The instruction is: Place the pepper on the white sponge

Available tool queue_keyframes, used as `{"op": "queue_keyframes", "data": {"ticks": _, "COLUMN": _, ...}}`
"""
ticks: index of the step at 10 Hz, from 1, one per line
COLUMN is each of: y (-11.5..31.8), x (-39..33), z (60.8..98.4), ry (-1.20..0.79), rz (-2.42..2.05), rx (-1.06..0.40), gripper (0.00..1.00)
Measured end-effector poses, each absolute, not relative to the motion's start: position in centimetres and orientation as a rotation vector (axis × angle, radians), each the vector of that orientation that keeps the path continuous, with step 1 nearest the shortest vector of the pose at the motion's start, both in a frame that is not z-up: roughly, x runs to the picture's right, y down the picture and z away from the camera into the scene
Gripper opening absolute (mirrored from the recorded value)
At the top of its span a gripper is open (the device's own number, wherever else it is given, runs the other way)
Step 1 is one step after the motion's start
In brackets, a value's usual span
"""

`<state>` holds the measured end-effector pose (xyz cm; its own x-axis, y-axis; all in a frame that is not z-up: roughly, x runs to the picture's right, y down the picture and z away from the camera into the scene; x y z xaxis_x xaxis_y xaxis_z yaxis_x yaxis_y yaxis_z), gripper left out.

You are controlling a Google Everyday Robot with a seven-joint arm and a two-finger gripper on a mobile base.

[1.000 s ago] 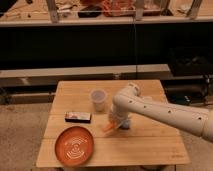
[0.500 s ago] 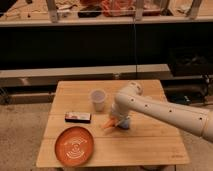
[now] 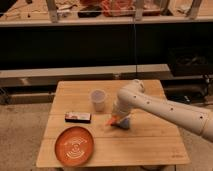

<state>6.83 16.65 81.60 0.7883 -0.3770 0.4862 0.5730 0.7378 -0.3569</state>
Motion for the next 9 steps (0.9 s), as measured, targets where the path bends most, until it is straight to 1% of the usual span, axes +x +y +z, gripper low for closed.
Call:
{"op": "queue_keyframes", "data": {"ticks": 1, "y": 16.6, "x": 7.2, "z": 81.7, "ry": -0.404, "rz": -0.535, "rx": -0.516, "gripper": 0.39}}
{"op": "queue_keyframes", "data": {"ticks": 4, "y": 16.7, "x": 7.4, "z": 82.2, "ry": -0.437, "rz": -0.542, "rx": -0.510, "gripper": 0.69}}
{"op": "queue_keyframes", "data": {"ticks": 5, "y": 16.8, "x": 7.6, "z": 82.3, "ry": -0.449, "rz": -0.541, "rx": -0.506, "gripper": 0.76}}
{"op": "queue_keyframes", "data": {"ticks": 6, "y": 16.9, "x": 8.0, "z": 82.3, "ry": -0.461, "rz": -0.536, "rx": -0.500, "gripper": 0.80}}
{"op": "queue_keyframes", "data": {"ticks": 9, "y": 17.2, "x": 8.5, "z": 82.3, "ry": -0.471, "rz": -0.537, "rx": -0.493, "gripper": 0.80}}
